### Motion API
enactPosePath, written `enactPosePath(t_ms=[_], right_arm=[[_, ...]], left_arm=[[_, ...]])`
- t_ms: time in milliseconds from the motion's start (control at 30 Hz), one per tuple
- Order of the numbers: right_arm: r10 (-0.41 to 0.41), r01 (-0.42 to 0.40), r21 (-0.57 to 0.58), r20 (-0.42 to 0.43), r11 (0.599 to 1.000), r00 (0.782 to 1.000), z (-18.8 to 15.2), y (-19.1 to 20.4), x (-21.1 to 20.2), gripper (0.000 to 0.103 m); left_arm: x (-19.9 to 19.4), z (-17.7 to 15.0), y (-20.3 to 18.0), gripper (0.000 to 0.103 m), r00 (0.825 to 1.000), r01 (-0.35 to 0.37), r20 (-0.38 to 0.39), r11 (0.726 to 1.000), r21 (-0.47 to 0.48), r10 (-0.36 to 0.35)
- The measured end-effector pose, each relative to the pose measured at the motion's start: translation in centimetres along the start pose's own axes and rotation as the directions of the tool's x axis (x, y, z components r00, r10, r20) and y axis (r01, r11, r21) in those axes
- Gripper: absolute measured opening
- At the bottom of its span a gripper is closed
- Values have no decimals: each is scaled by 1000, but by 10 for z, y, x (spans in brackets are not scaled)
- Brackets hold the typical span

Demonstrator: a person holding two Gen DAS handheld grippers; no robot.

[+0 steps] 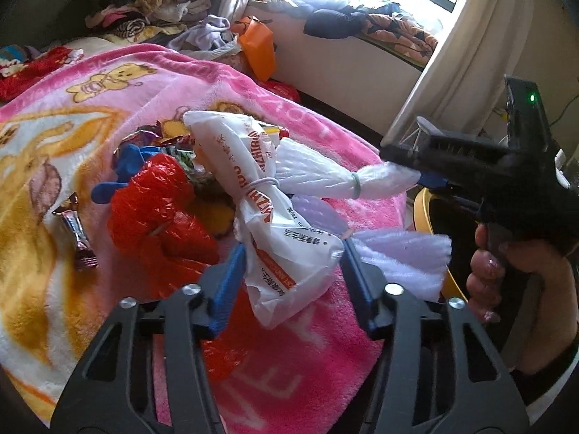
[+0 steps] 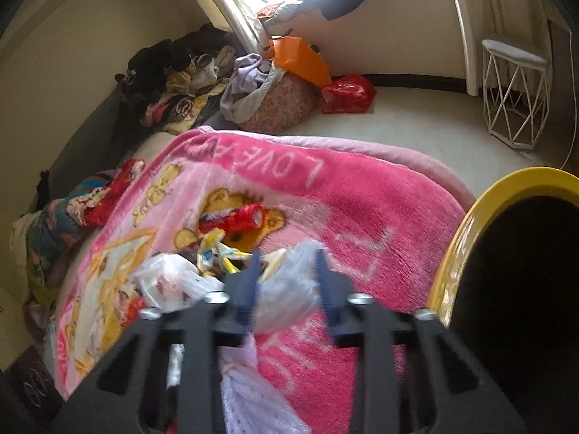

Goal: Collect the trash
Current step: 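Grasp the white snack bag with the left gripper while the right gripper grasps the white yarn bundle, then carry both items over the yellow-rimmed bin and open both grippers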

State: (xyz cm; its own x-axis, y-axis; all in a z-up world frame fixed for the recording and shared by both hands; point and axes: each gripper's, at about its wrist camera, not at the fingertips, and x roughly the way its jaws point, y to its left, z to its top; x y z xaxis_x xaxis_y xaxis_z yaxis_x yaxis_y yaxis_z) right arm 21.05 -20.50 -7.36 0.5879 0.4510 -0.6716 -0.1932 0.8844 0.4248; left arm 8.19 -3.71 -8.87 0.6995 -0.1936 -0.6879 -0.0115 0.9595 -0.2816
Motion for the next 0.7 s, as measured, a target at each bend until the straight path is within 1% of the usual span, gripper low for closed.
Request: enactPosePath(t_ms=[33,100,133,267,300,400,600,700], right_arm=[[9,-9,-4,3,1000,1000,-1,0,-2,14],[10,-10,-12,18,1000,1000,-2,-1,-7,13],[14,-13,-17,26,1000,1000,-2,0,-8,13],[9,-5,-37,95,999,995,1,3,-26,13],[2,3,-46,121,999,993,2,4,-33,13],[-20,33,-69,178,997,984,4,7,-49,13],[-65,89,-84,249,993,966,8,3,-76,13],[-83,107,-74,272,992,959,9,-2,-86,13]], left_arm=[[0,0,0,36,1000,7,2,1000,-3,-7],[-2,1,0,30,1000,10,8,1000,-5,-10],[-3,2,0,24,1000,9,10,1000,-7,-9],[-12,6,2,20,999,13,34,1000,-7,-13],[-15,8,2,19,999,18,44,1000,-5,-18],[-26,14,1,18,997,24,78,1000,2,-24],[-49,27,-14,18,986,55,155,997,46,-61],[-56,33,-26,18,980,81,175,994,68,-91]])
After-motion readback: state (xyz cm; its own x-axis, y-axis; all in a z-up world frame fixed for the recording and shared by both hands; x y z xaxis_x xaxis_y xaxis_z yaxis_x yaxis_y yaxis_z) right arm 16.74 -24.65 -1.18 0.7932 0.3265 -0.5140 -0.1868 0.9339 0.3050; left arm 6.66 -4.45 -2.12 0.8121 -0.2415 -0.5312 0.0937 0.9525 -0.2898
